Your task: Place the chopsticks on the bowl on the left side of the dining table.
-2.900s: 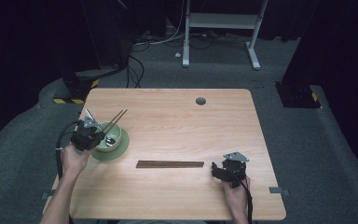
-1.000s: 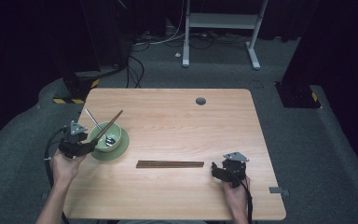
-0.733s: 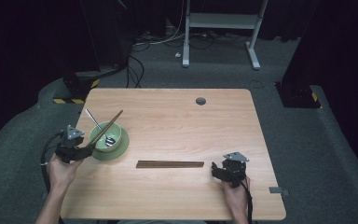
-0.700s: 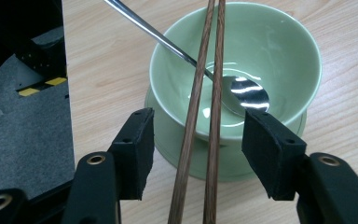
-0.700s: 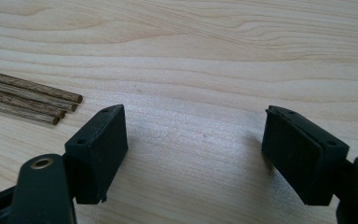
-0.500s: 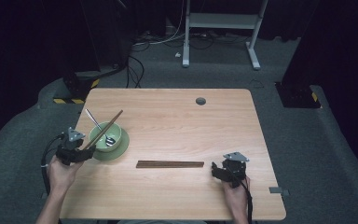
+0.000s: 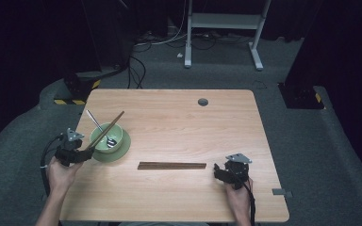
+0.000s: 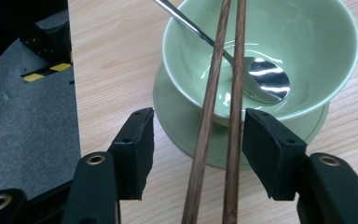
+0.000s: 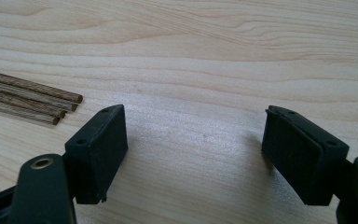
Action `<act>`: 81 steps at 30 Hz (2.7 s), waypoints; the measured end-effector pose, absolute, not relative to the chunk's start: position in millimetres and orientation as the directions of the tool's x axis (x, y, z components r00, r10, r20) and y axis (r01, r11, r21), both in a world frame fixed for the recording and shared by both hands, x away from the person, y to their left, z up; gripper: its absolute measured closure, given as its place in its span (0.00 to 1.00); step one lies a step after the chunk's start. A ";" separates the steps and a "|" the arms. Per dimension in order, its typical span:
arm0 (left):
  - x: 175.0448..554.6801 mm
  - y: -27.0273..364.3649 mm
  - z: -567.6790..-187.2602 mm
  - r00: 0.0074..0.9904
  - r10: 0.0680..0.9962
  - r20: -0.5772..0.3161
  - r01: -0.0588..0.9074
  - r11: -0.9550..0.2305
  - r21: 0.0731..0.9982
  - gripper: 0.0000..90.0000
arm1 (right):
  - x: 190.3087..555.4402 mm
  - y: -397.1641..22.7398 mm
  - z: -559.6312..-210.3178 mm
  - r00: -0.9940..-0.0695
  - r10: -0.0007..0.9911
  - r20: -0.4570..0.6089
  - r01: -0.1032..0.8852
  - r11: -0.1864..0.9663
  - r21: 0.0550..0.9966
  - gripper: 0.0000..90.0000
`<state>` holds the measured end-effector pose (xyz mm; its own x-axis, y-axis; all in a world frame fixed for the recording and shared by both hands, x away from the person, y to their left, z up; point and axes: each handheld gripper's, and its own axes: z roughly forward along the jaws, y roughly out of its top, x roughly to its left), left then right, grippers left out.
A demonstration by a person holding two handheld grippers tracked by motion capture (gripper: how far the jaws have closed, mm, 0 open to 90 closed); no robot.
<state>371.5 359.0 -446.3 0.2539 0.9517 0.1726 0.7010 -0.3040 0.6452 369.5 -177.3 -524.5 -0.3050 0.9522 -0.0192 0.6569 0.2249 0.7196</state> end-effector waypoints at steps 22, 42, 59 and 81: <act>378.5 371.9 -441.2 0.211 0.965 0.158 0.724 -0.263 0.638 0.49 | 369.4 -177.1 -524.6 -0.305 0.952 -0.019 0.657 0.224 0.720 0.24; 393.1 377.0 -443.5 0.180 0.970 0.166 0.755 -0.244 0.609 0.48 | 369.2 -177.0 -524.6 -0.305 0.952 -0.019 0.656 0.225 0.720 0.24; 405.9 381.5 -444.6 0.138 0.975 0.174 0.781 -0.215 0.587 0.45 | 369.1 -176.9 -524.6 -0.306 0.952 -0.019 0.656 0.225 0.720 0.24; 405.6 364.8 -423.8 0.196 0.972 0.129 0.733 -0.233 0.639 0.43 | 369.1 -176.9 -524.6 -0.306 0.952 -0.020 0.656 0.226 0.720 0.24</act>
